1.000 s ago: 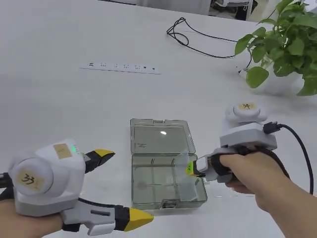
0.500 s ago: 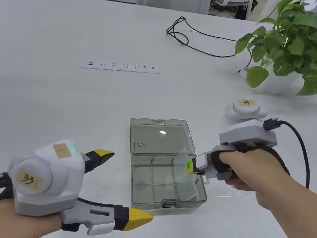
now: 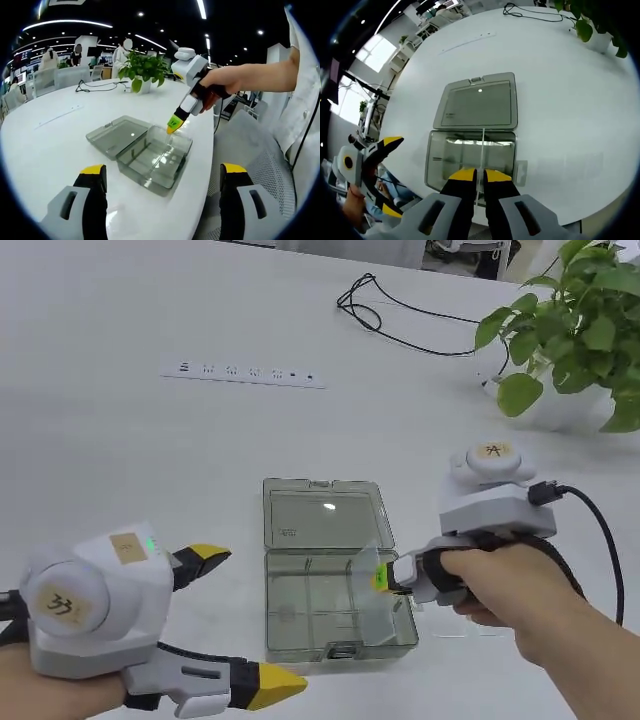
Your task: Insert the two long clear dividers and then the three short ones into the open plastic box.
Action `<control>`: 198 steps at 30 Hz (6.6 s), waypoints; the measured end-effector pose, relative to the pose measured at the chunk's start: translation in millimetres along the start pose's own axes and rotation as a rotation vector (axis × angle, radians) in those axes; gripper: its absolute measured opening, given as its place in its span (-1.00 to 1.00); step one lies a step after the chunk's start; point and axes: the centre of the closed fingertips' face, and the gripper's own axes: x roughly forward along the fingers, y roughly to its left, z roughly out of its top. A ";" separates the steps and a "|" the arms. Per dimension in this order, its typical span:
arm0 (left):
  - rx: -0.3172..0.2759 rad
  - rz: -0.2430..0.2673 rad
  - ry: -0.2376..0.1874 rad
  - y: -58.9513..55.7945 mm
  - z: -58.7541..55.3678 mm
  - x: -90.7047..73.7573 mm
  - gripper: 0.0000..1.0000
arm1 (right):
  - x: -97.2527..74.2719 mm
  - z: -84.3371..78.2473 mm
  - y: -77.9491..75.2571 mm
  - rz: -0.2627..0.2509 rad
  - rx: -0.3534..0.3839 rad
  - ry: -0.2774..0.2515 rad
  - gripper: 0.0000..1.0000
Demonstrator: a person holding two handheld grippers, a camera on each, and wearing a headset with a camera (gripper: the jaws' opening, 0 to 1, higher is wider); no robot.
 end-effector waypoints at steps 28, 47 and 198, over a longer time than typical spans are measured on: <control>-0.005 0.016 0.034 2.5 -7.7 1.2 0.93 | 25.9 -2.6 3.1 0.083 -0.081 0.006 -0.81; -0.038 0.096 0.076 12.9 -16.4 -6.4 0.89 | 24.2 -2.4 5.3 0.178 -0.108 -0.060 -0.71; -0.387 0.405 0.323 61.2 -43.1 -30.3 -0.39 | -91.0 -18.6 1.4 0.439 -0.797 -0.456 0.45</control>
